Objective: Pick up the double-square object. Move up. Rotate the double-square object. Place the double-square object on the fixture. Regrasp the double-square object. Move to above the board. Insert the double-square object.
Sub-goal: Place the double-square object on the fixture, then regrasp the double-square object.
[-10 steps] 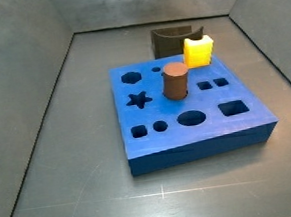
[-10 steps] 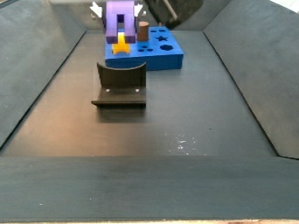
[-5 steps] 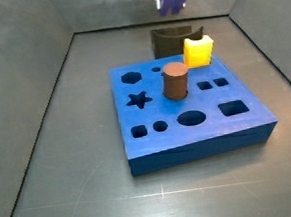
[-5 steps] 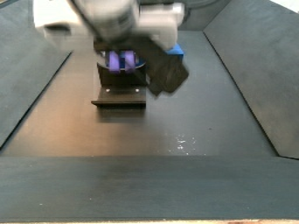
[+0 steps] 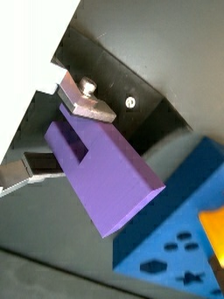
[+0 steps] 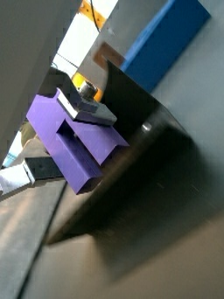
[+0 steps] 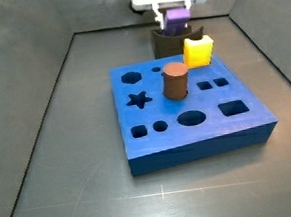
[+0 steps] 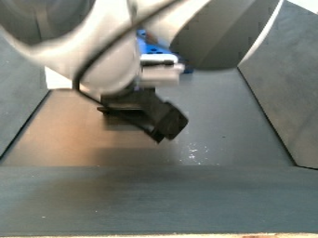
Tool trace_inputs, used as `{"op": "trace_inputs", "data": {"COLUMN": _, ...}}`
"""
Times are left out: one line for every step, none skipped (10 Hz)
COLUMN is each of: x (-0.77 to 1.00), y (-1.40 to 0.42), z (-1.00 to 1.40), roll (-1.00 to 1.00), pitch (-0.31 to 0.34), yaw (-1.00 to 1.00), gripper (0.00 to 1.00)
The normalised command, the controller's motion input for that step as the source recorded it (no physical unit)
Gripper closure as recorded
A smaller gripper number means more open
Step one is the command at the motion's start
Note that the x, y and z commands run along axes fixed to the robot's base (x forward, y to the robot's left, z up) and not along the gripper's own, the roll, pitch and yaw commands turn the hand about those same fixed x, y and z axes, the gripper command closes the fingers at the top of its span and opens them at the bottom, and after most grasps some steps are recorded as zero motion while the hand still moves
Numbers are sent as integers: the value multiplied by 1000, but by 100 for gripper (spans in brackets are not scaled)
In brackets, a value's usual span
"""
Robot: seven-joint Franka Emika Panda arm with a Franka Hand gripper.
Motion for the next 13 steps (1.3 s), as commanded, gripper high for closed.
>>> {"op": "trace_inputs", "data": {"x": 99, "y": 68, "z": -322, "roll": -177, "pitch": 26, "yaw": -107, "gripper": 100}}
{"op": "trace_inputs", "data": {"x": 0, "y": 0, "z": 0, "roll": 0, "pitch": 0, "yaw": 0, "gripper": 0}}
{"op": "trace_inputs", "data": {"x": 0, "y": 0, "z": 1000, "roll": 91, "pitch": 35, "yaw": 6, "gripper": 0}}
{"op": "trace_inputs", "data": {"x": -4, "y": 2, "z": 1000, "roll": 93, "pitch": 38, "yaw": 6, "gripper": 0}}
{"op": "trace_inputs", "data": {"x": -21, "y": -3, "z": 1000, "roll": 89, "pitch": 43, "yaw": 4, "gripper": 0}}
{"op": "trace_inputs", "data": {"x": -26, "y": -3, "z": 1000, "roll": 83, "pitch": 49, "yaw": 1, "gripper": 0}}
{"op": "trace_inputs", "data": {"x": -32, "y": 0, "z": 1000, "roll": 71, "pitch": 68, "yaw": -3, "gripper": 0}}
{"op": "trace_inputs", "data": {"x": -33, "y": 0, "z": 1000, "roll": 61, "pitch": 76, "yaw": -7, "gripper": 0}}
{"op": "trace_inputs", "data": {"x": -32, "y": 2, "z": 870, "roll": 49, "pitch": 77, "yaw": -17, "gripper": 0}}
{"op": "trace_inputs", "data": {"x": -31, "y": 4, "z": 701, "roll": 45, "pitch": 74, "yaw": -23, "gripper": 0}}
{"op": "trace_inputs", "data": {"x": -35, "y": 1, "z": 472, "roll": 46, "pitch": 69, "yaw": -32, "gripper": 0}}
{"op": "trace_inputs", "data": {"x": -34, "y": -2, "z": 299, "roll": 51, "pitch": 61, "yaw": -36, "gripper": 0}}
{"op": "trace_inputs", "data": {"x": -94, "y": -1000, "z": 852, "roll": 1000, "pitch": 61, "yaw": 18, "gripper": 0}}
